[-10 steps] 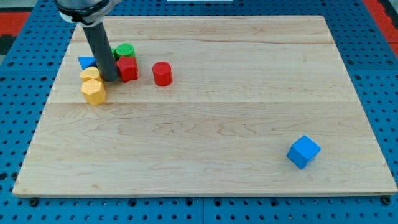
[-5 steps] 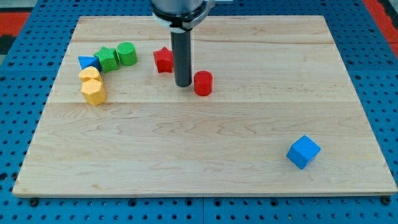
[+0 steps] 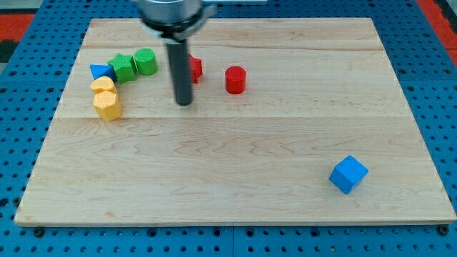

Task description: Push the red star and the red circle towards the center of the board

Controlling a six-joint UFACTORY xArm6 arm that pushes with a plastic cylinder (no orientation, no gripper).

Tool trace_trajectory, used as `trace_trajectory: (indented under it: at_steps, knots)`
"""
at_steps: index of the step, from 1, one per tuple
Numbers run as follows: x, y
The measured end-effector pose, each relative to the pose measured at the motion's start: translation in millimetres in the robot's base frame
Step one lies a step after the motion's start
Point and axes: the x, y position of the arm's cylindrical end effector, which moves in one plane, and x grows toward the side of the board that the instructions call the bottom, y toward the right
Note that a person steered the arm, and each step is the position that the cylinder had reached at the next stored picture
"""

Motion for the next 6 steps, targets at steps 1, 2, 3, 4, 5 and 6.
trace_trajectory:
  at_steps: [1,2,3,4,5,6]
  knots:
    - [-22,-48]
    - [-55,-37]
    - [-68,4]
    - [-72,89]
    - [-95,71]
    - [-139,61]
